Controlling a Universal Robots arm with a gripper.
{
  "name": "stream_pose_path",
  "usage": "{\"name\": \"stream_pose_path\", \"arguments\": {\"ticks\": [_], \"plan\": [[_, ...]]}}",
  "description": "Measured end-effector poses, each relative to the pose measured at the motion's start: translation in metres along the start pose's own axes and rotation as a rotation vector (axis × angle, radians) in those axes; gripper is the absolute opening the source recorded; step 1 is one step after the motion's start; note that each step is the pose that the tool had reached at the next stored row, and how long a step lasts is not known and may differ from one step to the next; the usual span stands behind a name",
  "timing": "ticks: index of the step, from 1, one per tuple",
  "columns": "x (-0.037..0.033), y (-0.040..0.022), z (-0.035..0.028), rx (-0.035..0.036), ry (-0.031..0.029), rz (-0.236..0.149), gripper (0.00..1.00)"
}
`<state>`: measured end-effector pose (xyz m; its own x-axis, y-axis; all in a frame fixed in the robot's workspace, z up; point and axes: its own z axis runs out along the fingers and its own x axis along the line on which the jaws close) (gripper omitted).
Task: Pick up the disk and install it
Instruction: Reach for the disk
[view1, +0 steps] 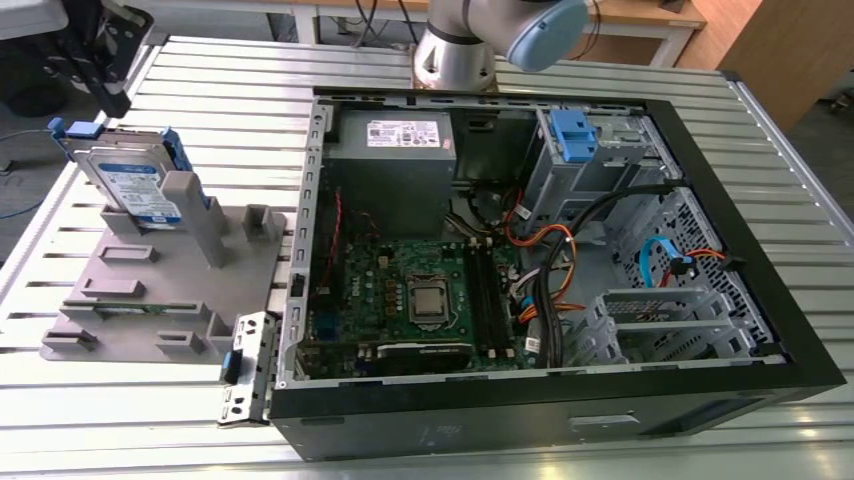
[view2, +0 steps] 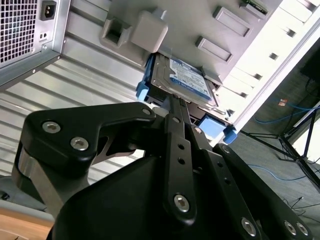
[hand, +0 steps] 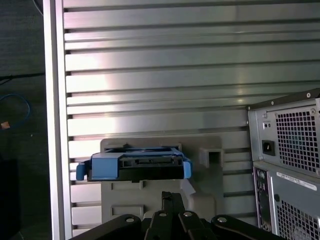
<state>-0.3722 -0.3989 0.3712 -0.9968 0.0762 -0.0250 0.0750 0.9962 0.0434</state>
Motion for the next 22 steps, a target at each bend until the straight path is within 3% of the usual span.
{"name": "stream_pose_path", "arguments": {"ticks": [8,22], "plan": [[0.0085,-0.0005,0.0086,0.0009,-0.0003,0.000,0.11],[0.0189,0.0039,0.0207,0.0027,-0.0002,0.000,0.11]]}}
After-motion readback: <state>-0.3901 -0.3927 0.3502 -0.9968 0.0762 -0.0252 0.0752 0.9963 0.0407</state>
